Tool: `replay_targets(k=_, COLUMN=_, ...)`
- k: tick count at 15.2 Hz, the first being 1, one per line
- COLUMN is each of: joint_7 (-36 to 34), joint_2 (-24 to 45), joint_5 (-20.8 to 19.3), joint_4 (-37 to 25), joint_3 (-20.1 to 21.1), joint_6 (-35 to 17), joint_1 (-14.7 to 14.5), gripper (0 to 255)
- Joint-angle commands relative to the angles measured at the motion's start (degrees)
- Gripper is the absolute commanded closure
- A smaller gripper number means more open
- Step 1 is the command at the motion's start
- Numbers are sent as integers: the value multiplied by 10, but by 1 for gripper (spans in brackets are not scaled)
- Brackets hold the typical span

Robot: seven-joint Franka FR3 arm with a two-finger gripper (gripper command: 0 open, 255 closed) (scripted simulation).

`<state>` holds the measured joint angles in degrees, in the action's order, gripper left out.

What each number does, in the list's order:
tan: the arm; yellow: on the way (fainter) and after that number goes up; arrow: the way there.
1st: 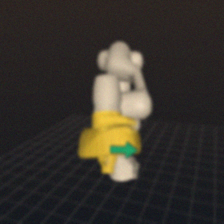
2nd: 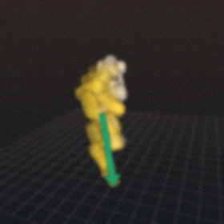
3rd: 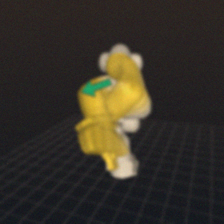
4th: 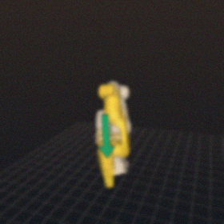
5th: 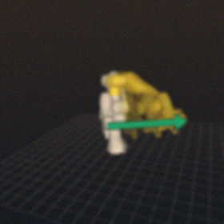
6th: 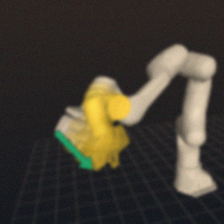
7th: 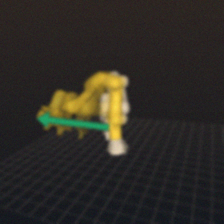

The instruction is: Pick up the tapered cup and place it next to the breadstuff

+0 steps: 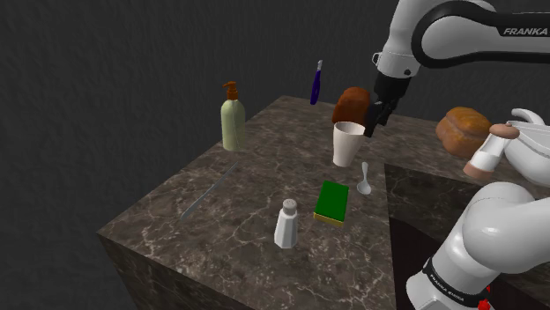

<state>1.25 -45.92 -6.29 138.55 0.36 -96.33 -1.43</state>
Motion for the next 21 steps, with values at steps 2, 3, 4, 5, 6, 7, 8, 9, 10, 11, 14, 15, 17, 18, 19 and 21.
replay_targets(k=2, joint_7=19, joint_2=26, joint_5=5, joint_4=-17, joint_3=-19, joint_6=-3, joint_1=0, gripper=0)
replay_targets(k=3, joint_7=39, joint_2=52, joint_5=10, joint_4=-34, joint_3=-39, joint_6=-5, joint_1=-1, gripper=0)
replay_targets(k=4, joint_7=59, joint_2=79, joint_5=17, joint_4=-53, joint_3=-57, joint_6=-6, joint_1=-2, gripper=0)
replay_targets(k=5, joint_7=79, joint_2=106, joint_5=25, joint_4=-73, joint_3=-76, joint_6=-6, joint_1=-4, gripper=0)
replay_targets(k=6, joint_7=100, joint_2=134, joint_5=35, joint_4=-94, joint_3=-94, joint_6=-4, joint_1=-6, gripper=0)
replay_targets(k=7, joint_7=121, joint_2=163, joint_5=45, joint_4=-115, joint_3=-112, joint_6=-2, joint_1=-8, gripper=0)
replay_targets(k=8, joint_7=142, joint_2=193, joint_5=57, joint_4=-138, joint_3=-129, joint_6=2, joint_1=-11, gripper=0)
replay_targets(k=9, joint_7=164, joint_2=223, joint_5=71, joint_4=-162, joint_3=-146, joint_6=7, joint_1=-13, gripper=0)
replay_targets(k=10, joint_7=175, joint_2=238, joint_5=78, joint_4=-173, joint_3=-153, joint_6=10, joint_1=-14, gripper=0)
replay_targets(k=11, joint_7=174, joint_2=237, joint_5=78, joint_4=-164, joint_3=-153, joint_6=3, joint_1=-14, gripper=0)
replay_targets(k=14, joint_7=174, joint_2=234, joint_5=78, joint_4=-139, joint_3=-152, joint_6=-20, joint_1=-13, gripper=0)
replay_targets(k=15, joint_7=174, joint_2=234, joint_5=78, joint_4=-131, joint_3=-152, joint_6=-28, joint_1=-13, gripper=0)
replay_targets(k=17, joint_7=174, joint_2=233, joint_5=78, joint_4=-115, joint_3=-151, joint_6=-43, joint_1=-14, gripper=0)
replay_targets(k=18, joint_7=174, joint_2=233, joint_5=78, joint_4=-110, joint_3=-151, joint_6=-48, joint_1=-14, gripper=0)
replay_targets(k=19, joint_7=174, joint_2=233, joint_5=78, joint_4=-110, joint_3=-151, joint_6=-48, joint_1=-14, gripper=0)
replay_targets(k=21, joint_7=174, joint_2=233, joint_5=78, joint_4=-110, joint_3=-151, joint_6=-48, joint_1=-14, gripper=0)
